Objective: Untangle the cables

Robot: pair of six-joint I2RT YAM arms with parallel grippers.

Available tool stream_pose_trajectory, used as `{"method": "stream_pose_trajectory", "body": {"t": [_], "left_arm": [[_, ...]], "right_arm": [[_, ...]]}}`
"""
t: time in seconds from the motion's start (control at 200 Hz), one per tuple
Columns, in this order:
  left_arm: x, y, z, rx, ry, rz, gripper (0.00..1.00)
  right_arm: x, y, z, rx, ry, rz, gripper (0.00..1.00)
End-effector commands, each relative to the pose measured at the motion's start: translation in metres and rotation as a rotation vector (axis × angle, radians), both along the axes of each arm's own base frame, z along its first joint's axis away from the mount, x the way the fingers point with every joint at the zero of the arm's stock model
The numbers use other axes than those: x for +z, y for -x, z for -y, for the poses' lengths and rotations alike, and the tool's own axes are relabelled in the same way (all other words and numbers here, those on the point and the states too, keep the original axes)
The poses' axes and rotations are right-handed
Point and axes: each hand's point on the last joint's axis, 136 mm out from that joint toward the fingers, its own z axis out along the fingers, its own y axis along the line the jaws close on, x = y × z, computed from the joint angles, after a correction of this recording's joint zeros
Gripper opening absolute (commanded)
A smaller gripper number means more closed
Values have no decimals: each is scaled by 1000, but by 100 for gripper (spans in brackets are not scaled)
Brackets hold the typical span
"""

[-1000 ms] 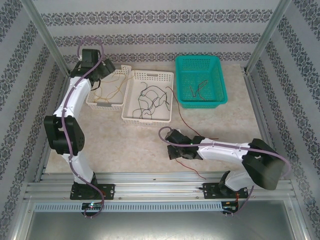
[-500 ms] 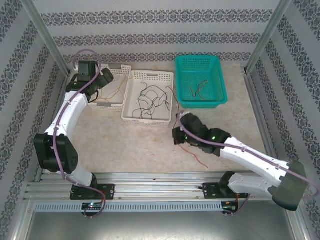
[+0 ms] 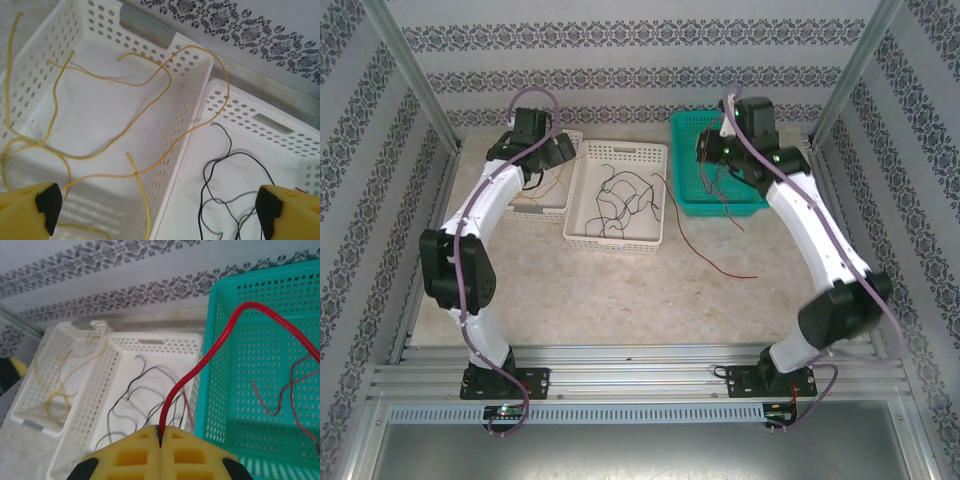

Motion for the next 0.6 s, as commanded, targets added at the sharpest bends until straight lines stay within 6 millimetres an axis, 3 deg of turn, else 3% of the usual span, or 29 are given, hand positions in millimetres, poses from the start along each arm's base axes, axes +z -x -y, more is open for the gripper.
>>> {"method": "stream_pose_trajectory", "body": {"t": [0.0, 0.145, 0.295, 0.405, 0.595], "left_arm": [[-10, -5, 3, -27, -62, -59, 100], [-11, -7, 8, -35, -66, -41, 100], [-9, 1, 17, -59, -74, -33, 100], [-3, 9, 26, -76, -72, -18, 100], [10, 29, 40, -104, -62, 15, 100]], "right_arm": [[-29, -35, 13, 3, 16, -101, 0], [-60, -86, 30, -36, 7, -164, 0], [-86, -114, 36, -46, 51, -211, 0], [-102, -125, 40, -49, 77, -236, 11], [-88, -120, 38, -28, 110, -196, 42]]}}
